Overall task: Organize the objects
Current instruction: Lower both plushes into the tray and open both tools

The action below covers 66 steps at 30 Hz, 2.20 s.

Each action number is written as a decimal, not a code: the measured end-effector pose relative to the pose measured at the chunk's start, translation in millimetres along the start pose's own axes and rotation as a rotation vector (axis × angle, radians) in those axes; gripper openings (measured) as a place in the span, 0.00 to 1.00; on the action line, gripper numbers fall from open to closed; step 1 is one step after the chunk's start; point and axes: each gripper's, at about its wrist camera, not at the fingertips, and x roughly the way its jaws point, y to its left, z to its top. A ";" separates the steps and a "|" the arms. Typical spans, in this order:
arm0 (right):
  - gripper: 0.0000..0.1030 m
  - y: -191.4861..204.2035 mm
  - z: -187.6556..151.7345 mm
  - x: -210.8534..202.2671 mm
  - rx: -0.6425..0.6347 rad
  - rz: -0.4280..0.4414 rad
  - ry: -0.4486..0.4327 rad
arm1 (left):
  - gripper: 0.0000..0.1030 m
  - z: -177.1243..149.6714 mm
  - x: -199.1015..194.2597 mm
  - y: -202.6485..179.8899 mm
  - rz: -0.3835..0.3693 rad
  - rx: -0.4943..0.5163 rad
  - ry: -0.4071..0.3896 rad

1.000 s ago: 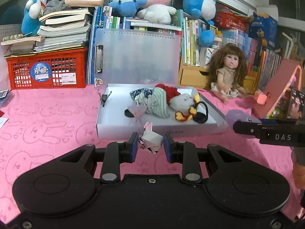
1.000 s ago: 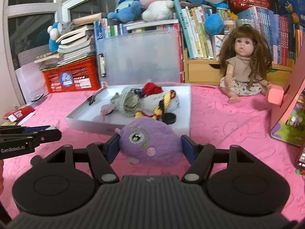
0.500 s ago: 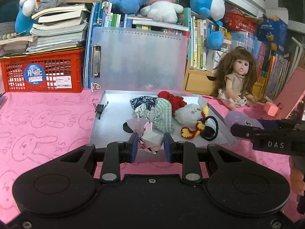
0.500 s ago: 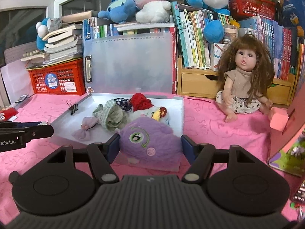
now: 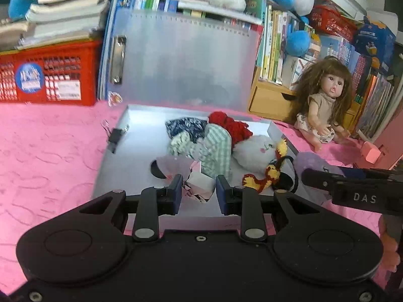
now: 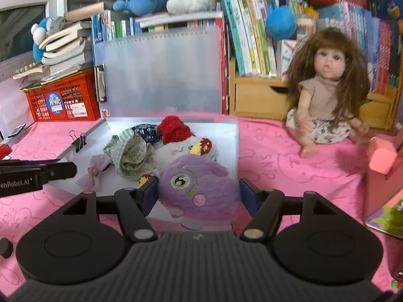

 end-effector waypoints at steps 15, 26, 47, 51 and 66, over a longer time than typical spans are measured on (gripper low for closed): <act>0.65 -1.2 7.6 33.1 0.033 0.073 0.049 | 0.26 -3.8 45.8 3.1 0.043 -0.001 0.057; 0.64 27.7 19.0 59.3 -0.004 0.125 0.073 | 0.26 11.4 68.8 15.1 0.103 0.019 0.050; 0.77 17.8 33.3 63.4 0.067 0.090 0.061 | 0.59 17.5 75.9 14.3 0.131 0.033 0.048; 0.80 15.2 34.2 50.8 0.077 0.110 0.039 | 0.73 19.7 65.1 13.9 0.113 0.019 0.030; 0.86 20.8 17.6 -5.5 0.023 0.182 -0.004 | 0.83 6.9 4.6 2.0 0.049 0.088 -0.014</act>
